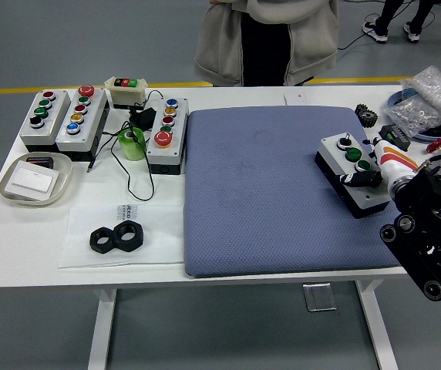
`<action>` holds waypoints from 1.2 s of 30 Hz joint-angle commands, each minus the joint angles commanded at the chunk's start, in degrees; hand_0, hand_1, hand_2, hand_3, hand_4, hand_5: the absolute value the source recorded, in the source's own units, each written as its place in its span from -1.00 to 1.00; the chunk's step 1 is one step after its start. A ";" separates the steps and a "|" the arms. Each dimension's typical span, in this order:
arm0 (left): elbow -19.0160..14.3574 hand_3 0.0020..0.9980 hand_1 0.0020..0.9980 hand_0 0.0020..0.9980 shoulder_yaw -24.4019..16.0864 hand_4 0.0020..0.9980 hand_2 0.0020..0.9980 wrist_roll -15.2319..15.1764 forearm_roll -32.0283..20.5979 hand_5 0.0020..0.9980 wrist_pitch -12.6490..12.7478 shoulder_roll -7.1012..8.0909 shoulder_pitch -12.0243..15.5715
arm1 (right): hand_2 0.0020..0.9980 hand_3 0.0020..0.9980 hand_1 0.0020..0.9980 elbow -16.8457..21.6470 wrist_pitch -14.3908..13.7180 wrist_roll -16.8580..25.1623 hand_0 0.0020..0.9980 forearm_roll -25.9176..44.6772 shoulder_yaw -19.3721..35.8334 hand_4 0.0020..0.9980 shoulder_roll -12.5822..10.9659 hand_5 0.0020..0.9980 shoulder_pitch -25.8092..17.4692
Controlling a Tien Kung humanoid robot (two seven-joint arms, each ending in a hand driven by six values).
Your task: Pick up the button,place it on the desk,press the button,press the button
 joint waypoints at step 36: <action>0.10 0.66 0.66 0.34 0.20 0.30 0.78 -0.13 -0.53 1.00 0.01 0.03 -0.20 | -0.01 0.50 0.04 2.63 5.30 4.50 0.85 3.60 -13.90 0.86 -9.41 -0.48 4.08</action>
